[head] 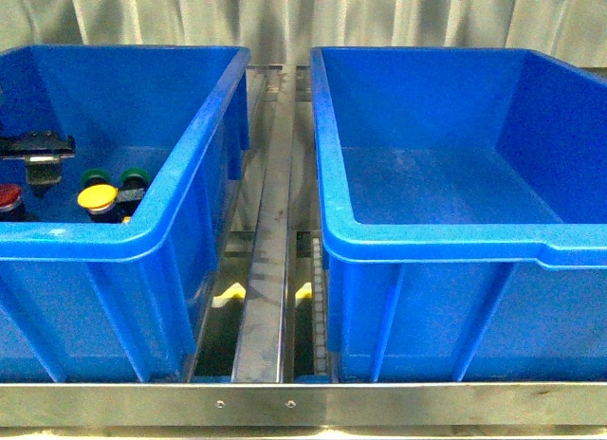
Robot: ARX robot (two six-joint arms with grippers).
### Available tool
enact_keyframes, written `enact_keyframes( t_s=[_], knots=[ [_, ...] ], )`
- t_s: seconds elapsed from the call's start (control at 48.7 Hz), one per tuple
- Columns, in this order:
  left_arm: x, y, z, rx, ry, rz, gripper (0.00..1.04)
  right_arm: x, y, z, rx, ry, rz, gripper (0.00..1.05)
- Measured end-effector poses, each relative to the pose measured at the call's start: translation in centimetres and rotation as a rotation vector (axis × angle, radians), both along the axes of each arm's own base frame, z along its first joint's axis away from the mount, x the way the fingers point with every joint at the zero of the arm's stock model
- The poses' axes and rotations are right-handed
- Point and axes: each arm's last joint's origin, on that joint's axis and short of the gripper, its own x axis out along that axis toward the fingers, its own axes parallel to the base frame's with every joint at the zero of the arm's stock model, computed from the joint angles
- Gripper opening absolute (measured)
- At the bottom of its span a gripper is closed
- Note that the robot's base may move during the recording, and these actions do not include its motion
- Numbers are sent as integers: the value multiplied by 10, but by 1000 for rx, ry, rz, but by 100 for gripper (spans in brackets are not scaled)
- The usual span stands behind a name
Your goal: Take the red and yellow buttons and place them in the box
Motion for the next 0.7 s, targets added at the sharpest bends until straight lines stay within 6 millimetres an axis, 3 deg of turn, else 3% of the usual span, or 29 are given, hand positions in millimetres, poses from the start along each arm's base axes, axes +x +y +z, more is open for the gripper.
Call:
enact_keyframes(
  t_s=[0.226,0.328,0.575,0.698],
  knots=[
    [1,-2,-4,5,10,0,44,0,0,0,0,0,0,102],
    [1,-3,-4,6,8,-1,35,0,0,0,0,0,0,102],
    [2,-4,-4,9,-5,-9,34,0,0,0,0,0,0,102],
    [-6,-3,5,64,-35,-26,34,0,0,0,0,0,0,102]
  ],
)
